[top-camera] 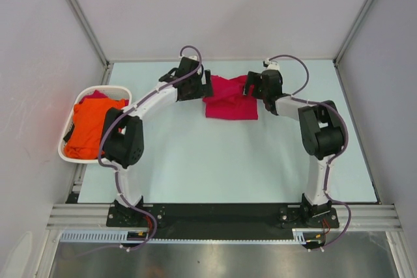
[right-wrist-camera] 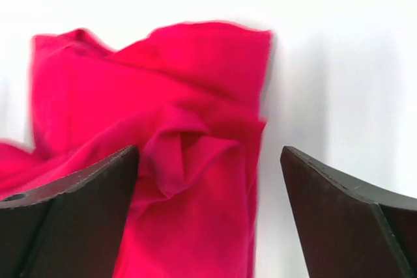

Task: Fold and stack the t-shirts
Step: Fold the long partially folded tshirt into a neat square

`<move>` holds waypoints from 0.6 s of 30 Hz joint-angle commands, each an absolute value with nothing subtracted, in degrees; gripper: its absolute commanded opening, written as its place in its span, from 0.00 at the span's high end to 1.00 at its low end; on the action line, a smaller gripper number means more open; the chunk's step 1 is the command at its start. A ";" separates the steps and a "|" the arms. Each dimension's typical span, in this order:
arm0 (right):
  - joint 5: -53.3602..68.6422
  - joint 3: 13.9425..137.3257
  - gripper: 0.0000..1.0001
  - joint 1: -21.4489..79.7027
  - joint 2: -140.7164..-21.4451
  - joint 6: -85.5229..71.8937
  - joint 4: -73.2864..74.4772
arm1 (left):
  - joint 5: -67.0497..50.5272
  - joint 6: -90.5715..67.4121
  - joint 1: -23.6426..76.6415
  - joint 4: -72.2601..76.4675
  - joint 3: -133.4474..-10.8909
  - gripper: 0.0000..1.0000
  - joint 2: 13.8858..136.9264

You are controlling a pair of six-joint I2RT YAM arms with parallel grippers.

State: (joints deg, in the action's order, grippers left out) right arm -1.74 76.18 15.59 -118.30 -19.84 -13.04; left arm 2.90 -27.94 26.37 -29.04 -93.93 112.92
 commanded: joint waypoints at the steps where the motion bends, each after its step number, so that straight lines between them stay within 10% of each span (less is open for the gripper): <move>1: -12.38 67.08 0.03 19.42 -105.05 -17.05 -28.73 | 6.23 -26.55 27.77 -19.87 -86.85 0.00 103.21; 7: -12.30 57.58 0.11 21.18 -93.63 -17.75 -29.88 | 7.65 -24.17 29.70 -16.79 -81.48 0.05 97.13; 10: -14.31 55.55 0.18 22.06 -89.93 -17.67 -28.57 | 7.65 -23.64 30.76 -16.52 -80.77 0.26 97.03; 12: -14.24 55.20 0.25 22.50 -88.69 -17.40 -26.90 | 7.65 -24.16 31.38 -16.35 -80.42 0.92 97.21; 16: -10.91 56.42 1.00 23.73 -88.50 -17.14 -23.92 | 3.62 -24.08 32.17 -14.77 -80.33 1.00 99.48; 18: -6.62 57.21 1.00 23.82 -90.61 -18.01 -22.94 | 2.82 -24.43 32.43 -14.59 -81.56 1.00 102.46</move>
